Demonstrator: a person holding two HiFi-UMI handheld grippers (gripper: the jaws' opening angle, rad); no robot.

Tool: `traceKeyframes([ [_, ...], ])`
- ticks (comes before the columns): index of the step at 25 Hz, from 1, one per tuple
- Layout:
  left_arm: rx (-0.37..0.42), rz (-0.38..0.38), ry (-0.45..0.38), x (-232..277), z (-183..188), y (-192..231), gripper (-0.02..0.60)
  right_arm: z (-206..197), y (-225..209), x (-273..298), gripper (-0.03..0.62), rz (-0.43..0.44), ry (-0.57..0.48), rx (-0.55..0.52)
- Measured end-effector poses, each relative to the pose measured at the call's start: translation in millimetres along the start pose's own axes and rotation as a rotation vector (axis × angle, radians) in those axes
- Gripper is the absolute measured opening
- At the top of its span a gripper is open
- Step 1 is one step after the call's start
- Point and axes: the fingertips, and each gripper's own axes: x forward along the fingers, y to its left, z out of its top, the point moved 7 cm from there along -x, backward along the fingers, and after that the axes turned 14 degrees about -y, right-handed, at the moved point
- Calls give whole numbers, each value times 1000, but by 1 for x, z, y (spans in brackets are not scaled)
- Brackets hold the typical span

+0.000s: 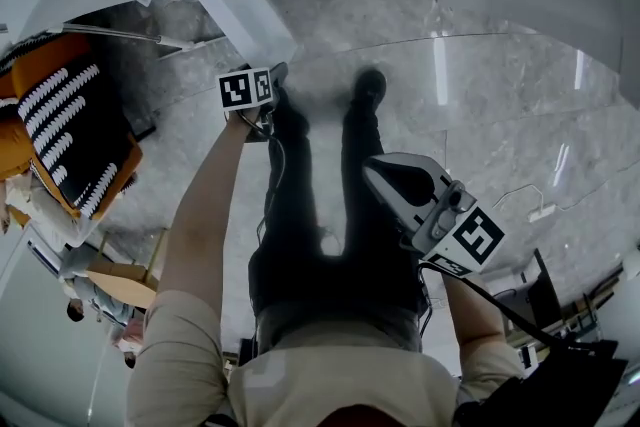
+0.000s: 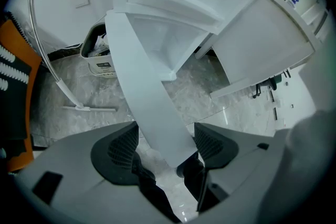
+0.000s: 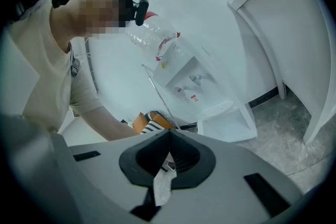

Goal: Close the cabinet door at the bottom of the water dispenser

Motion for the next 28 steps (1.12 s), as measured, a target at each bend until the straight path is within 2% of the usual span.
traceKeyframes([
  [4,-8,34,30,5,3,-7,298,18,-8,-15,11,38,-15,-1],
  [9,-45,56,34,9,6,-18,299,32,-26,-28,11,73,35,-40],
  [14,-80,27,-18,15,13,-26,304,34,-23,-3,11,137,14,-47],
  [18,-106,-8,-25,17,13,-32,310,30,-9,12,11,183,63,-42],
  [20,-63,-53,-13,17,16,-36,313,30,-4,15,11,197,84,-59],
  [23,58,-94,38,19,16,-48,313,31,-1,16,11,183,89,-52],
  [28,38,-110,45,27,26,-55,313,32,-8,18,11,160,77,-43],
])
